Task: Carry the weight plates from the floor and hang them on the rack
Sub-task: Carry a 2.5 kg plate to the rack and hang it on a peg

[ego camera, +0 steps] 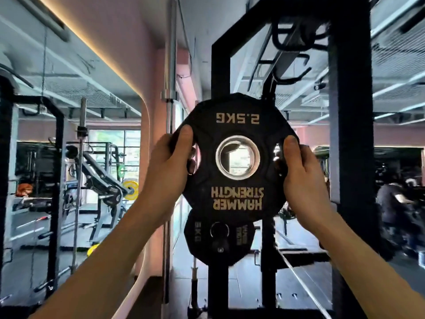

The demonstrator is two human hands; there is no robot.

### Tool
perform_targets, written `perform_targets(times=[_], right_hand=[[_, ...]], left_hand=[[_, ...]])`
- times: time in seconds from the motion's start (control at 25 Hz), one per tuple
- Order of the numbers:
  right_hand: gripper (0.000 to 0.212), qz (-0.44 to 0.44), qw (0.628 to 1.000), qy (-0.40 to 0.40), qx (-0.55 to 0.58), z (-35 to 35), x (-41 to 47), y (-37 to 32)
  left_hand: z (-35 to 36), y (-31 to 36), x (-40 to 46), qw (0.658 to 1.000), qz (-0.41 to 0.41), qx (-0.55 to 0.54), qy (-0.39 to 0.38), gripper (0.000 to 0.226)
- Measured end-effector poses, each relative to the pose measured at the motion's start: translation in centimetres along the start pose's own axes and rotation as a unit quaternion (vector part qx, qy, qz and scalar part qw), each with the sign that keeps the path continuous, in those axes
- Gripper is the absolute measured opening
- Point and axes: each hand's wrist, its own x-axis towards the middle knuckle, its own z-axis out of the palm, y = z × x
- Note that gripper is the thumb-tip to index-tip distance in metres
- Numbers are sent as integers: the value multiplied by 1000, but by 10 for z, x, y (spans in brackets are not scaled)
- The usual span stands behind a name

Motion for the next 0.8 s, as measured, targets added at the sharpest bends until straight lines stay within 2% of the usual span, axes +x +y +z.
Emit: perform_targets(times=[0.16,0.32,0.56,0.8], right_hand=[[41,-33,999,13,-10,15,63,-3],[35,-67,998,17,-12,34,120,7],[68,-66,997,8,-36,67,188,39],[67,-48,999,-6,-21,87,232,81]], left_hand=[[18,-4,65,999,35,5,0,32],[27,-19,120,997,61,44,-11,35],[38,-54,185,997,60,53,3,39],[44,-94,225,995,57,85,13,44]])
